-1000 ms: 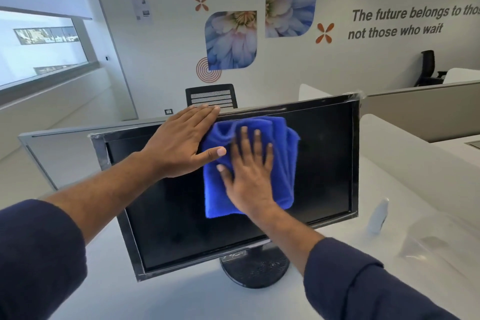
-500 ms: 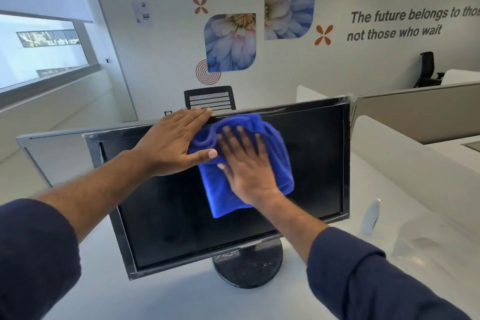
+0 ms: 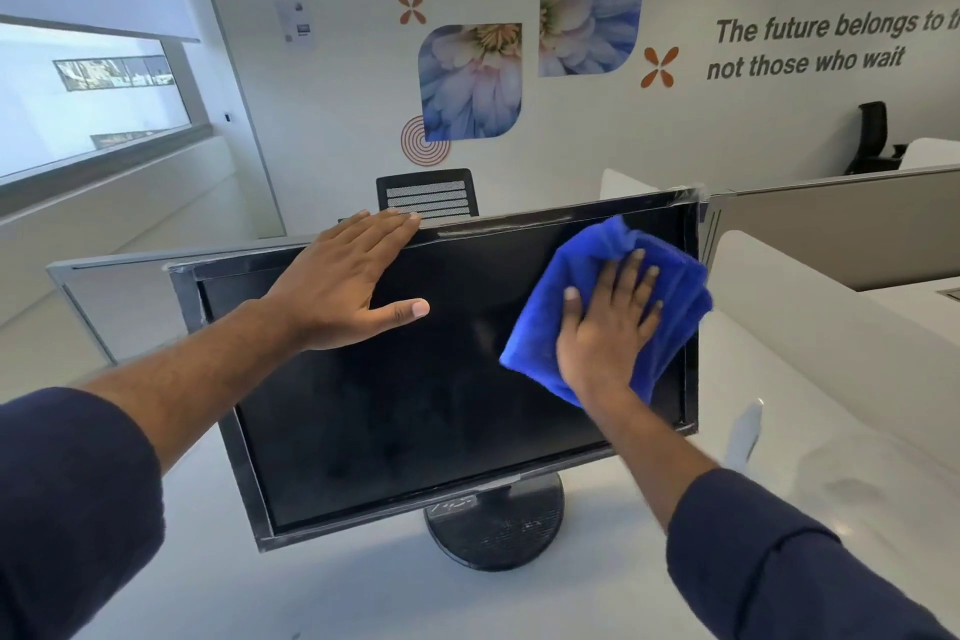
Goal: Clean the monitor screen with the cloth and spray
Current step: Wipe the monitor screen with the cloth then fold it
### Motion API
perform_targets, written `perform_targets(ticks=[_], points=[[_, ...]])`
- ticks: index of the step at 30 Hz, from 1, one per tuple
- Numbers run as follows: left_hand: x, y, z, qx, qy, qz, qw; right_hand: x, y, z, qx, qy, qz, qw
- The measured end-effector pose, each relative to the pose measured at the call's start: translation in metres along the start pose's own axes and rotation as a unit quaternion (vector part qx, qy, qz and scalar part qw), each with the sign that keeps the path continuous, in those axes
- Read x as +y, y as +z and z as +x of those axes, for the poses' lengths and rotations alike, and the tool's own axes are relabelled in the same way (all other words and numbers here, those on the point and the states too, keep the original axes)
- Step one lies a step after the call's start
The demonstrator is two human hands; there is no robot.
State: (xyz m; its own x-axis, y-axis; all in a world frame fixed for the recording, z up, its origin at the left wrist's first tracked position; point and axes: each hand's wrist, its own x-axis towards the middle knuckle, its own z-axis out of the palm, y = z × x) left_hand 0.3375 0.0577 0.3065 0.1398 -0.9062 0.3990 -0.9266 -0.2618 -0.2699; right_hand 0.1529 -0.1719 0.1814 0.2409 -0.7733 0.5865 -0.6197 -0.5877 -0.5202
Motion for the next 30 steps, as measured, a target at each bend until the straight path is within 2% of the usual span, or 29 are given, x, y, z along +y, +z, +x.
perform_targets(ticks=[4,9,13,16,18,20,22,24,25,27,30], points=[[0.000,0.002,0.003,0.011,0.008,0.014,1.000,-0.036,0.028,-0.060,-0.013,-0.171,-0.036,0.985],[0.002,0.004,0.002,0.021,0.006,0.022,1.000,-0.045,0.060,-0.134,-0.067,-0.411,-0.096,0.904],[0.009,0.007,-0.002,0.042,-0.010,0.034,0.998,-0.016,0.065,-0.144,-0.059,-0.478,-0.142,0.865],[0.014,0.008,0.001,0.050,-0.017,0.031,0.998,0.013,0.059,-0.128,-0.060,-0.478,-0.155,0.863],[0.013,0.008,0.003,0.056,-0.019,0.027,0.998,0.035,0.050,-0.115,-0.061,-0.439,-0.152,0.884],[0.011,0.009,0.002,0.058,-0.020,0.023,0.998,0.053,0.040,-0.099,-0.054,-0.362,-0.146,0.919],[0.011,0.010,0.002,0.059,-0.022,0.020,0.998,0.059,0.028,-0.084,-0.047,-0.243,-0.134,0.960],[0.013,0.009,0.002,0.060,-0.026,0.018,0.998,0.049,0.021,-0.073,-0.040,-0.135,-0.120,0.983],[0.013,0.009,0.002,0.061,-0.029,0.017,0.998,0.040,0.019,-0.069,-0.036,-0.111,-0.110,0.987],[0.014,0.009,0.001,0.062,-0.030,0.018,0.997,0.015,0.020,-0.069,-0.026,-0.126,-0.086,0.988],[0.012,0.010,-0.001,0.062,-0.026,0.026,0.997,-0.029,0.030,-0.085,-0.027,-0.213,-0.058,0.975]])
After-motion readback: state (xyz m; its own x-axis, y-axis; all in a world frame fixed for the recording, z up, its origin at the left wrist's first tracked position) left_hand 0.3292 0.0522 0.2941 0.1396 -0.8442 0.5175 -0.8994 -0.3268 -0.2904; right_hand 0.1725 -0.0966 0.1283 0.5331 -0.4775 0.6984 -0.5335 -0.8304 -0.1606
